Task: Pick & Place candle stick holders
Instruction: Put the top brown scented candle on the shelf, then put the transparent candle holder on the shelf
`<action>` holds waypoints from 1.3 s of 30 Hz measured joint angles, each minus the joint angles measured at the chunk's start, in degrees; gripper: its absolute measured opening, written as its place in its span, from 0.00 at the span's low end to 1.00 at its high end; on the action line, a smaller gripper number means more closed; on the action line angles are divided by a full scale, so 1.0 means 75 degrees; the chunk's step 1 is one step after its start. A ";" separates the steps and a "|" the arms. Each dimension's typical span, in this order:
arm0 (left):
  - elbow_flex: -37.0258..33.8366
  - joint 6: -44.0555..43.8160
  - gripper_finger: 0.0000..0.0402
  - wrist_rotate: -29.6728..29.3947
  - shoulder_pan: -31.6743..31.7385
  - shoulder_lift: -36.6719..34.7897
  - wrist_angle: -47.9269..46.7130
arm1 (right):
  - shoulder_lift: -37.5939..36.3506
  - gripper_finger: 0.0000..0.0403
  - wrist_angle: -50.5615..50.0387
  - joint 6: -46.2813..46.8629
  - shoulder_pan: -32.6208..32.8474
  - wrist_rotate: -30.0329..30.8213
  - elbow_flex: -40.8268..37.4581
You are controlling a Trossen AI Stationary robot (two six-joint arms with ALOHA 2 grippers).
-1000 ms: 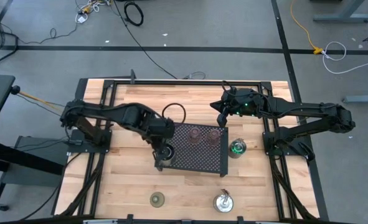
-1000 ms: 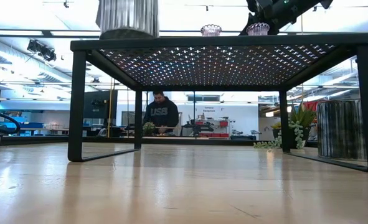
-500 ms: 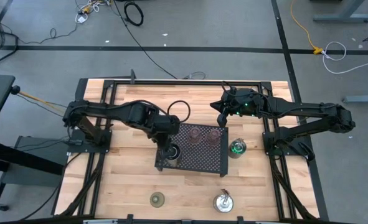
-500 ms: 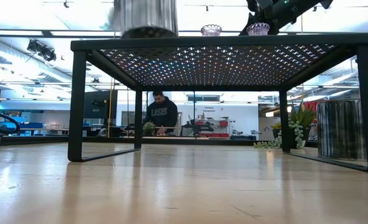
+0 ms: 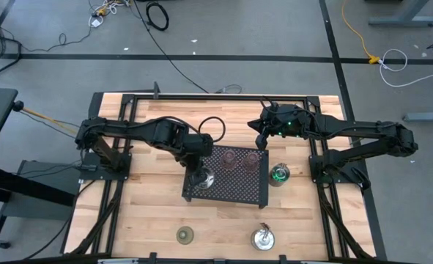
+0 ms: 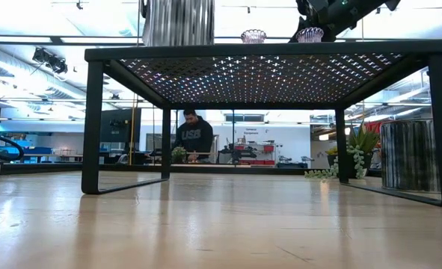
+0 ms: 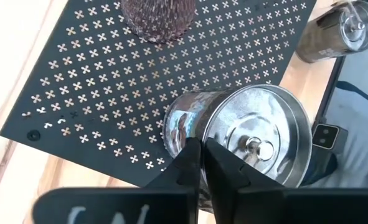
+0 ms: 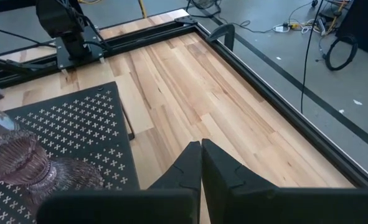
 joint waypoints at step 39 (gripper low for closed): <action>-0.0070 -0.0512 0.08 -0.2360 -0.1022 -0.1720 -0.2715 | -0.0003 0.03 -0.0653 0.0026 0.0003 -0.0003 0.0000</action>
